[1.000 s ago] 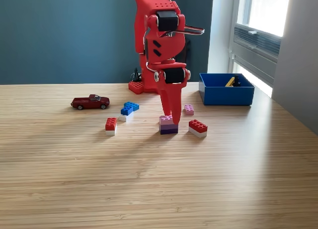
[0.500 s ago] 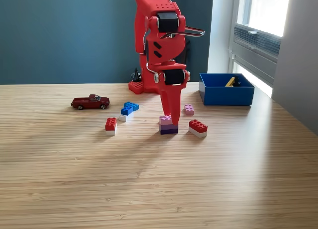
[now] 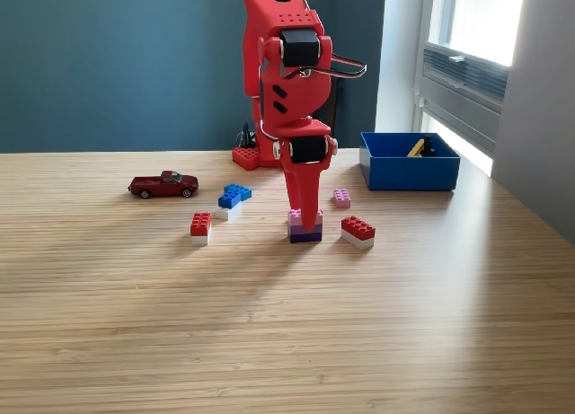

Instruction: Grasp a lego block and put it in the bin.

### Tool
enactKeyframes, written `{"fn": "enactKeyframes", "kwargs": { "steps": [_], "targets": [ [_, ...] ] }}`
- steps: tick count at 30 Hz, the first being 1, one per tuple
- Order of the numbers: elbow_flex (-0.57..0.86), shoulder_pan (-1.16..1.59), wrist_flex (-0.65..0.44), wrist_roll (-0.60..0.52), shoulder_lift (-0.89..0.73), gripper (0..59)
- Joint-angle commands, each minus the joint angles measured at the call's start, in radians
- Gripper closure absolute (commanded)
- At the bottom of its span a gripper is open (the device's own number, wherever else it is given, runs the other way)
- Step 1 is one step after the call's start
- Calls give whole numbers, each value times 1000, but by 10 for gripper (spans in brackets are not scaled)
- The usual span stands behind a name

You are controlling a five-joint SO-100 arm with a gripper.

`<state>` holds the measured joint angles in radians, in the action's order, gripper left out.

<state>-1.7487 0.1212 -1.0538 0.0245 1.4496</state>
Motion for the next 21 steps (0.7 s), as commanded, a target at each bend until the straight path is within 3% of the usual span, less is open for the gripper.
{"fn": "enactKeyframes", "kwargs": {
  "steps": [1,14,21],
  "targets": [
    [91,-14,-20,-8,-6,378],
    [189,-20,-58,-31,-97,422],
    [202,-18,-57,-66,-97,544]
  ]
}}
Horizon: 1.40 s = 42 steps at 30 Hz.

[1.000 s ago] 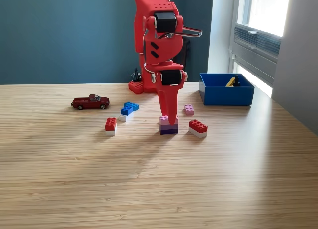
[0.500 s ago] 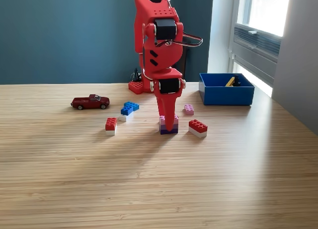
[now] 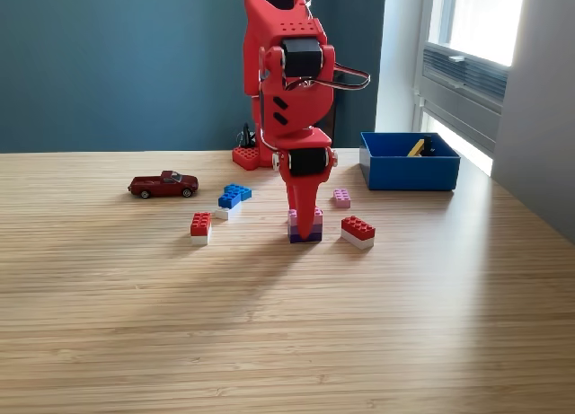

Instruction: Grasp a lego block and put it in the bin.

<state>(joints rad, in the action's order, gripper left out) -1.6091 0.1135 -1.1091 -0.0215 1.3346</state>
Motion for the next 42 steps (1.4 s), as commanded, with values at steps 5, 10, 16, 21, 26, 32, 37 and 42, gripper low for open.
{"fn": "enactKeyframes", "kwargs": {
  "steps": [5,10,16,21,26,32,37,42],
  "targets": [
    [72,-8,-3,-43,18,585],
    [144,-6,-81,-60,26,585],
    [304,3,-235,-61,35,585],
    [457,86,-394,-61,40,585],
    [592,261,-531,-81,40,585],
    [617,543,-584,-112,40,585],
    [621,772,-600,-138,38,585],
    [614,936,-607,-152,37,585]
  ]
}}
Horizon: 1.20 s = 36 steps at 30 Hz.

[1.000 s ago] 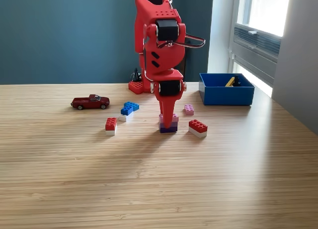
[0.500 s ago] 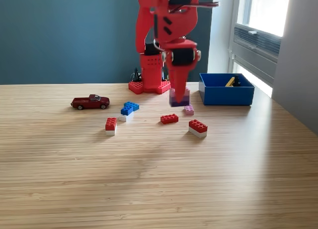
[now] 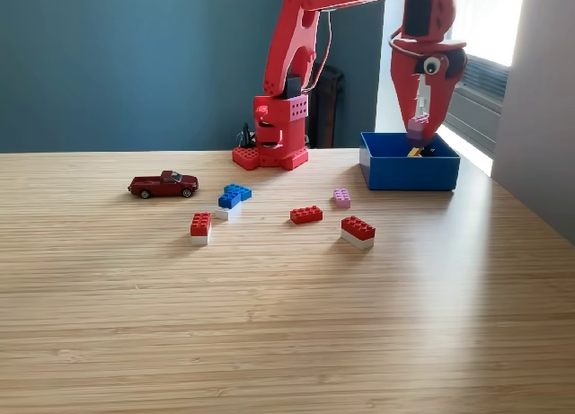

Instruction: Grasp a lego block and put it in the bin.

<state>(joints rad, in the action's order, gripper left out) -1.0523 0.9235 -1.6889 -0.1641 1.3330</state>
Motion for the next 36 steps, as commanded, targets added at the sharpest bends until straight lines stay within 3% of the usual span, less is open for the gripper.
{"fn": "enactKeyframes", "kwargs": {
  "steps": [1,17,22,24,27,30,33,36],
  "targets": [
    [48,150,-28,-12,37,585],
    [-241,287,-32,95,41,585],
    [-252,288,-55,126,41,582],
    [-241,288,-55,146,41,536],
    [-209,287,-55,150,41,370],
    [-167,281,-55,149,41,281],
    [-121,278,-55,143,41,261],
    [-72,253,-55,133,41,343]
  ]
}}
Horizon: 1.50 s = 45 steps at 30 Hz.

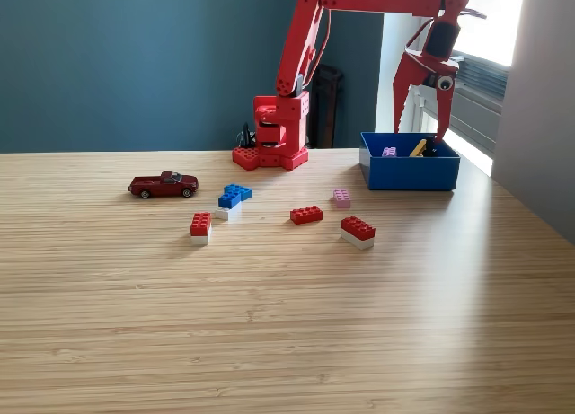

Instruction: Grasp a lego block and put it in the bin.

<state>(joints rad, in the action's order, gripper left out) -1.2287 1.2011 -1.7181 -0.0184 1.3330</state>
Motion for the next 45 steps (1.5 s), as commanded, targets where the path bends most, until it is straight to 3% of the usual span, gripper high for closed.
{"fn": "enactKeyframes", "kwargs": {
  "steps": [1,4,6,12,21,31,45],
  "targets": [
    [126,-48,-26,-21,41,397],
    [192,-155,-26,-67,40,547],
    [236,-249,-26,-100,40,585],
    [324,-571,-25,-149,40,585],
    [322,-934,-23,-80,32,585],
    [264,-980,-21,-55,31,585],
    [350,-991,-20,-63,25,585]
  ]
}}
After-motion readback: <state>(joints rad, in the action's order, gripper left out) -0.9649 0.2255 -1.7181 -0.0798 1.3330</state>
